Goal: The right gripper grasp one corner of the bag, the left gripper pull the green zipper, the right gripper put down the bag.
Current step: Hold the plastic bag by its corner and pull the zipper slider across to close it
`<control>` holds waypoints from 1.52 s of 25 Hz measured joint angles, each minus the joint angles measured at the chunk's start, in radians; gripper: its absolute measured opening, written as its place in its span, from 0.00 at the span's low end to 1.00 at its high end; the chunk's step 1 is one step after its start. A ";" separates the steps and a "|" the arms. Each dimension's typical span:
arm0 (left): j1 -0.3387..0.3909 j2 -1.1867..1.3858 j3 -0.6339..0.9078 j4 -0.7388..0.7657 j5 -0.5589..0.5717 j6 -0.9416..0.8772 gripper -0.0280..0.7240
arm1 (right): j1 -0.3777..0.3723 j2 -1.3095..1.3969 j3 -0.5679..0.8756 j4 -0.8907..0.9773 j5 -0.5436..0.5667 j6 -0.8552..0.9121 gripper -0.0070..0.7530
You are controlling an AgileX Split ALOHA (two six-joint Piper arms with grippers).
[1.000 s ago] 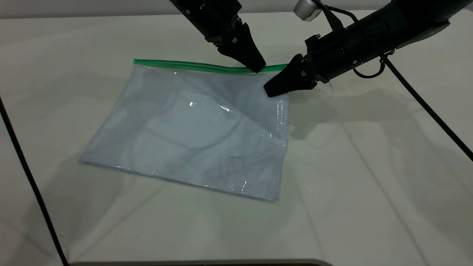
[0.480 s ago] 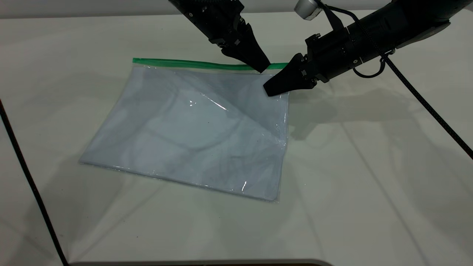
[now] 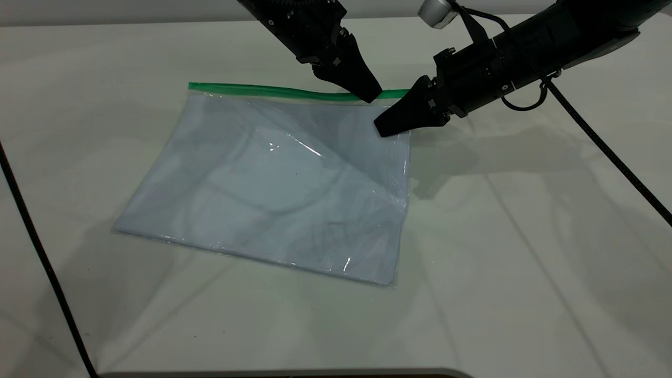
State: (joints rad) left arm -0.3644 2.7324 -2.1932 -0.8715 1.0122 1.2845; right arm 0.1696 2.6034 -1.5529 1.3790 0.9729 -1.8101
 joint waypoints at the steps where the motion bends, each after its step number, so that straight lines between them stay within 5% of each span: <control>1: 0.000 0.000 0.000 0.000 0.000 0.000 0.22 | 0.000 0.000 0.000 0.000 0.000 0.000 0.06; 12: 0.000 0.001 0.000 0.001 0.002 0.000 0.12 | 0.000 0.000 0.000 0.002 0.008 -0.001 0.06; 38: -0.015 0.001 -0.005 0.054 -0.095 -0.022 0.12 | -0.091 0.000 0.000 0.012 0.025 0.006 0.06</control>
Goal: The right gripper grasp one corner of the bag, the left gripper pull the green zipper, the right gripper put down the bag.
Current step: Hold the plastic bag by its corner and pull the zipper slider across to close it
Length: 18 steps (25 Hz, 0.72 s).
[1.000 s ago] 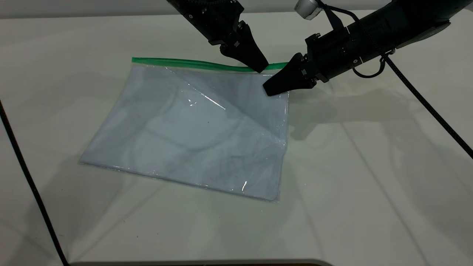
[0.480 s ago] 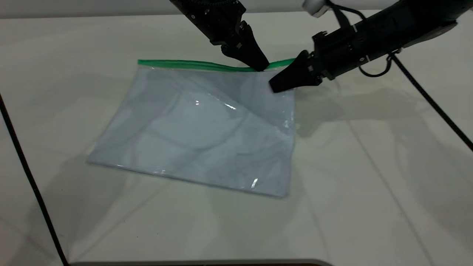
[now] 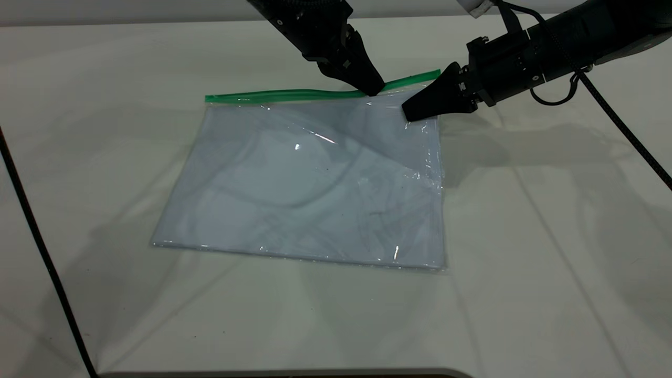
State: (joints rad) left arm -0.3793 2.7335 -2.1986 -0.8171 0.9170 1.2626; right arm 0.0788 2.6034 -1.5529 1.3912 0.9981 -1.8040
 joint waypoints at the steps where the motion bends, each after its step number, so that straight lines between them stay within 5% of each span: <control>1: 0.001 0.000 0.000 0.000 -0.001 0.000 0.12 | 0.000 0.000 0.000 0.000 -0.001 0.000 0.06; 18: 0.046 -0.003 -0.004 0.166 0.035 -0.129 0.12 | 0.002 0.000 0.000 0.004 -0.064 -0.003 0.06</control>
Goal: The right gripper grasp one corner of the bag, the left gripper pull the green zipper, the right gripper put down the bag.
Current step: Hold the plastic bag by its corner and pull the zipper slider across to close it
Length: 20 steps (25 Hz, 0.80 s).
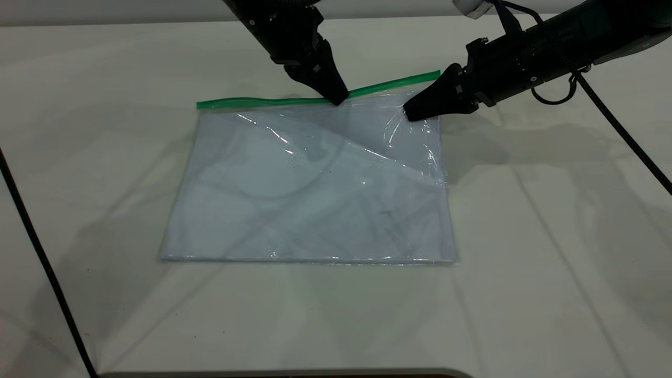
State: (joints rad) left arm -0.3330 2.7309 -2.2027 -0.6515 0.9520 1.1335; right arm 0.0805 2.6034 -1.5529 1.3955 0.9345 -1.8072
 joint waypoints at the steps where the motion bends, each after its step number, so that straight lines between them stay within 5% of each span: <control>1: 0.005 0.000 0.000 0.010 0.000 -0.002 0.12 | 0.000 0.000 0.000 0.000 -0.005 0.000 0.06; 20: 0.079 0.000 0.000 0.151 0.000 -0.052 0.12 | -0.047 0.000 0.000 0.009 -0.041 0.000 0.06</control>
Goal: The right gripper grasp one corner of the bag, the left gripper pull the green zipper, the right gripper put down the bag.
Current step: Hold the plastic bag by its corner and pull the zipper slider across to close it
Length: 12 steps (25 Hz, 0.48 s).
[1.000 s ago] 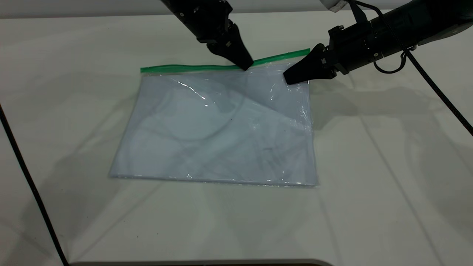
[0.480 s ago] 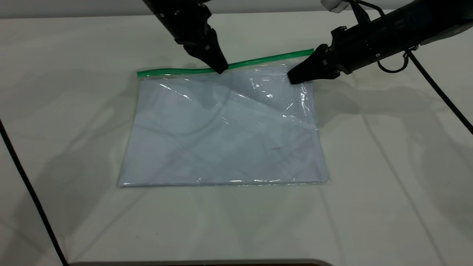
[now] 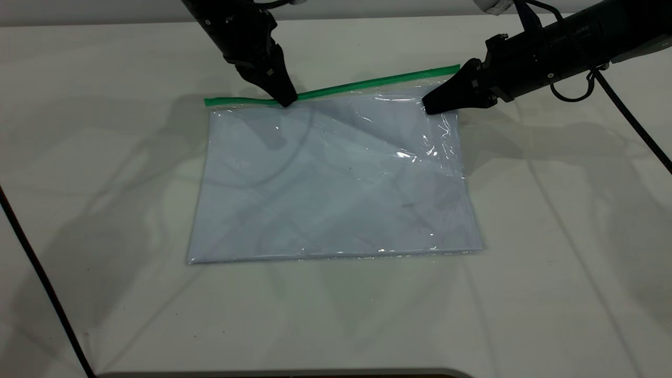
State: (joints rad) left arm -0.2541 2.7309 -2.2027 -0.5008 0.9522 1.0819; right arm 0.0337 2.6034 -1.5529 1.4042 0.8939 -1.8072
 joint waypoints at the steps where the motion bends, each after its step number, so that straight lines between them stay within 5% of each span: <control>1: 0.004 0.000 0.000 0.000 0.000 -0.004 0.12 | 0.000 0.000 0.000 0.001 -0.005 0.000 0.06; 12: 0.067 0.000 0.000 0.107 0.002 -0.036 0.12 | 0.000 0.000 0.000 0.006 -0.022 0.000 0.06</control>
State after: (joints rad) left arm -0.1870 2.7309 -2.2027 -0.3943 0.9544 1.0459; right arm 0.0337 2.6034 -1.5529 1.4099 0.8720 -1.8072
